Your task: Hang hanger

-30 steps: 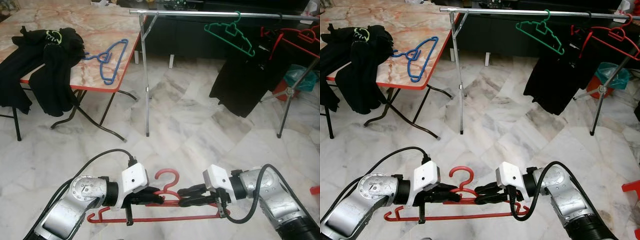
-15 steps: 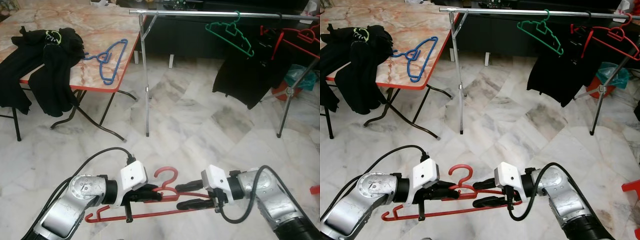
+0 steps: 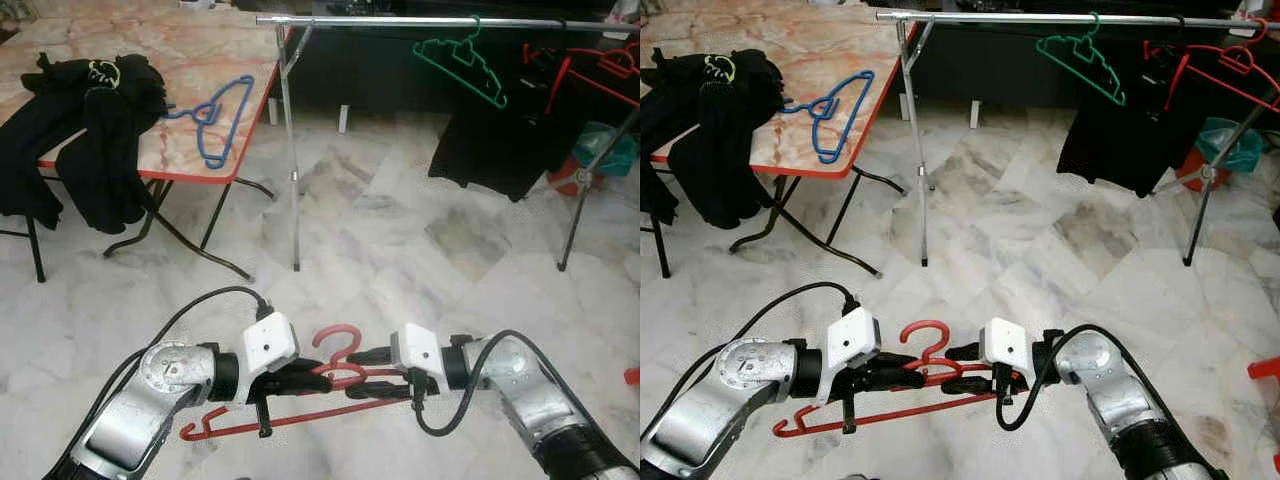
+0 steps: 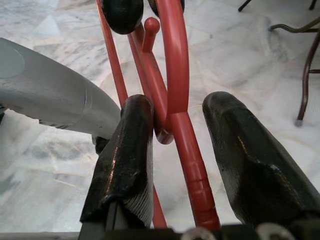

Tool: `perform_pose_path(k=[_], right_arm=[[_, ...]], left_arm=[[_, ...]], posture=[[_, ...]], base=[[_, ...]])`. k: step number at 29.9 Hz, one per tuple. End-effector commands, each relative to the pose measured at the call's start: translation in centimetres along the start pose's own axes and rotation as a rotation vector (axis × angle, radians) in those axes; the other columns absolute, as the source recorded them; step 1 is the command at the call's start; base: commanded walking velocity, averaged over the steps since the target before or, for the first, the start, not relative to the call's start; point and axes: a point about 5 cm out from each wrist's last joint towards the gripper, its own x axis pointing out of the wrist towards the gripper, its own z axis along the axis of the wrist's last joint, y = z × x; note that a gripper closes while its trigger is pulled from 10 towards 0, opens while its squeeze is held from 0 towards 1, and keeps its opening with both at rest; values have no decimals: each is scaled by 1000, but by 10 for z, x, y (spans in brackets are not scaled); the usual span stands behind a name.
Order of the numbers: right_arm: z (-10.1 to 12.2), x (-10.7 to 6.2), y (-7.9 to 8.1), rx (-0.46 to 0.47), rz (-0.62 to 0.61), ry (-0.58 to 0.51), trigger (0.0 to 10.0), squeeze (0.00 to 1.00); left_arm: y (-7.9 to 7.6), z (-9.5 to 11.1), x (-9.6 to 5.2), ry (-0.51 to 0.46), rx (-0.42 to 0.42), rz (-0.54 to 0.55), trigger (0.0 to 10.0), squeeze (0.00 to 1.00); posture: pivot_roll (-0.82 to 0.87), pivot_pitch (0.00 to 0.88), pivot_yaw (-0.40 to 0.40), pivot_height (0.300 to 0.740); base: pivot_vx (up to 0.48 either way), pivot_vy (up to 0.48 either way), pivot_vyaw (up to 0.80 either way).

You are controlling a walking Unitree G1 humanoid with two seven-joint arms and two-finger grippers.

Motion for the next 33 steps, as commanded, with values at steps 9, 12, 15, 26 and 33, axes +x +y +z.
perform_pose_path(k=[9, 12, 15, 26, 33], right_arm=[[11, 4, 7, 29, 101, -109, 10000, 0], [8, 3, 6, 35, 105, -83, 10000, 0], [6, 1, 7, 35, 119, -75, 4745, 0], [2, -2, 12, 44, 160, -43, 0, 0], [2, -1, 13, 48, 170, -41, 0, 0]], left_arm=[[-3, 10, 2, -35, 31, -38, 10000, 0], [-2, 10, 2, -31, 35, -35, 10000, 0], [-1, 10, 3, -33, 37, -34, 10000, 0], [-1, 8, 3, -21, 42, -32, 10000, 0], [0, 9, 2, -22, 44, -29, 10000, 0]], posture=[[44, 124, -44, 740], [41, 124, -47, 740], [41, 121, -48, 740], [39, 121, -49, 740], [43, 124, -48, 740]], base=[[0, 0, 0], [0, 0, 0], [0, 0, 0], [0, 0, 0], [0, 0, 0]])
